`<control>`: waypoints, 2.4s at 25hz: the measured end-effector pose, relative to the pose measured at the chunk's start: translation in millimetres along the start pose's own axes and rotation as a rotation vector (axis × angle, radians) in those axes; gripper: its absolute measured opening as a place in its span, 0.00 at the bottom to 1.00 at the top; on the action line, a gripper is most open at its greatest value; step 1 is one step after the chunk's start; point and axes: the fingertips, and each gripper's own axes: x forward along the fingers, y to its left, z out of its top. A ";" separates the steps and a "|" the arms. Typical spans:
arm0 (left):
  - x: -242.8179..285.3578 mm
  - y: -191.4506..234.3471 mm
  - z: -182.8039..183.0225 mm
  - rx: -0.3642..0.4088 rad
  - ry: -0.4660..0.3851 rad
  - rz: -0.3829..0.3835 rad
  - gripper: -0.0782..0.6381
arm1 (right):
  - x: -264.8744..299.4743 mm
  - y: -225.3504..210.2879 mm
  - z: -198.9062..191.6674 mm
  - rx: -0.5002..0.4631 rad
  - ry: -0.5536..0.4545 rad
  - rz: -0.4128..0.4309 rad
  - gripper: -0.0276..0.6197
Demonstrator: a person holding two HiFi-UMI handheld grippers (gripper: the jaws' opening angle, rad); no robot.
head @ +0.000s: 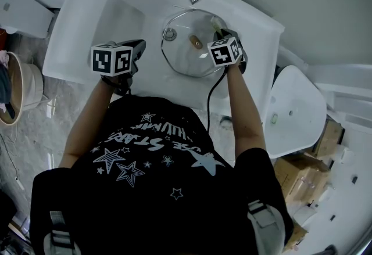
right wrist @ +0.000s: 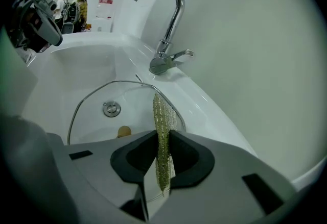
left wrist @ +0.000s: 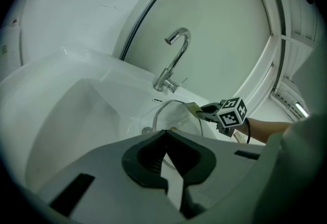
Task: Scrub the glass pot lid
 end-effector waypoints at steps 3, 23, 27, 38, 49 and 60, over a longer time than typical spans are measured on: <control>2.0 -0.5 -0.9 0.001 0.007 -0.001 0.12 | 2.0 -0.3 0.7 -0.045 0.006 -0.012 0.15; 10.6 2.2 -7.7 -0.022 0.036 -0.020 0.12 | 7.2 26.5 -39.8 -0.073 0.105 0.001 0.15; 9.6 1.4 -10.1 -0.025 0.044 -0.020 0.12 | 5.0 37.2 -48.7 -0.071 0.124 0.018 0.15; 9.7 -2.4 -21.8 -0.040 0.060 -0.038 0.12 | 1.2 79.4 -74.2 -0.016 0.170 0.121 0.16; -0.3 -0.4 -32.3 -0.050 0.061 -0.036 0.12 | -9.7 128.1 -82.2 0.077 0.201 0.277 0.17; -5.1 6.8 -40.6 -0.071 0.071 -0.043 0.12 | -16.5 167.3 -81.6 0.062 0.237 0.417 0.18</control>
